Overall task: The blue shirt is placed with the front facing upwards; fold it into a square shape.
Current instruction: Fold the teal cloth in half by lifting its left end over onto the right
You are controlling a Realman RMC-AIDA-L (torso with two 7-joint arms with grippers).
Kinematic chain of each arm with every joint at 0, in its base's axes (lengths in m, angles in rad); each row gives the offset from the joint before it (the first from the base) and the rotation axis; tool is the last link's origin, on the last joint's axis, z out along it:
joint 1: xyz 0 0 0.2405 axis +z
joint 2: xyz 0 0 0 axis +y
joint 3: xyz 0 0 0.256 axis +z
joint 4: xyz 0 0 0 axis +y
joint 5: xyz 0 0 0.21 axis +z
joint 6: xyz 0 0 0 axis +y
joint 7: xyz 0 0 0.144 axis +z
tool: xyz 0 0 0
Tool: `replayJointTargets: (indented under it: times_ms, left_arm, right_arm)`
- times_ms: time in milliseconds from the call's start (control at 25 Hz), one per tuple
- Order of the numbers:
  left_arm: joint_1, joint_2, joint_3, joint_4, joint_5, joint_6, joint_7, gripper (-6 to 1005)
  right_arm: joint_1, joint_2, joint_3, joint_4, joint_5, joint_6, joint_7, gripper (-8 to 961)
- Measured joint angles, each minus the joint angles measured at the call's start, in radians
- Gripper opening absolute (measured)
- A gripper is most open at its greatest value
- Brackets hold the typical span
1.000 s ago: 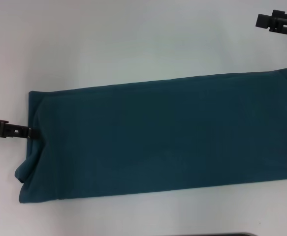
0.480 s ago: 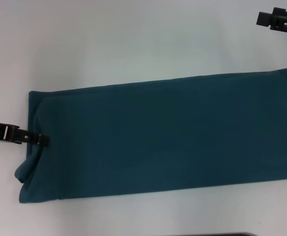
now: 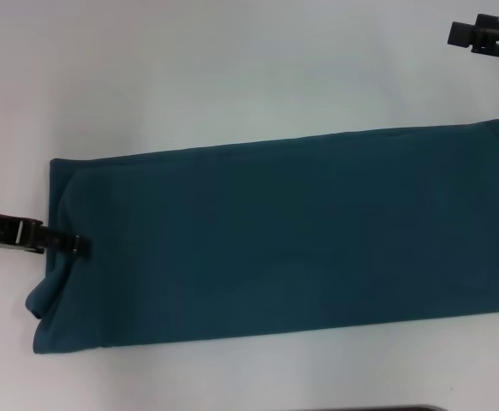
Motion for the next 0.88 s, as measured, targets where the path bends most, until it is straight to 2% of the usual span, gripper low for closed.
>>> replayJointTargets:
  times_ms: [880]
  left_arm:
    - [-0.041, 0.004, 0.003, 0.053, 0.029, -0.021, -0.012, 904]
  right_arm:
    - [-0.002, -0.01, 0.002, -0.001, 0.0, 0.0, 0.007, 943]
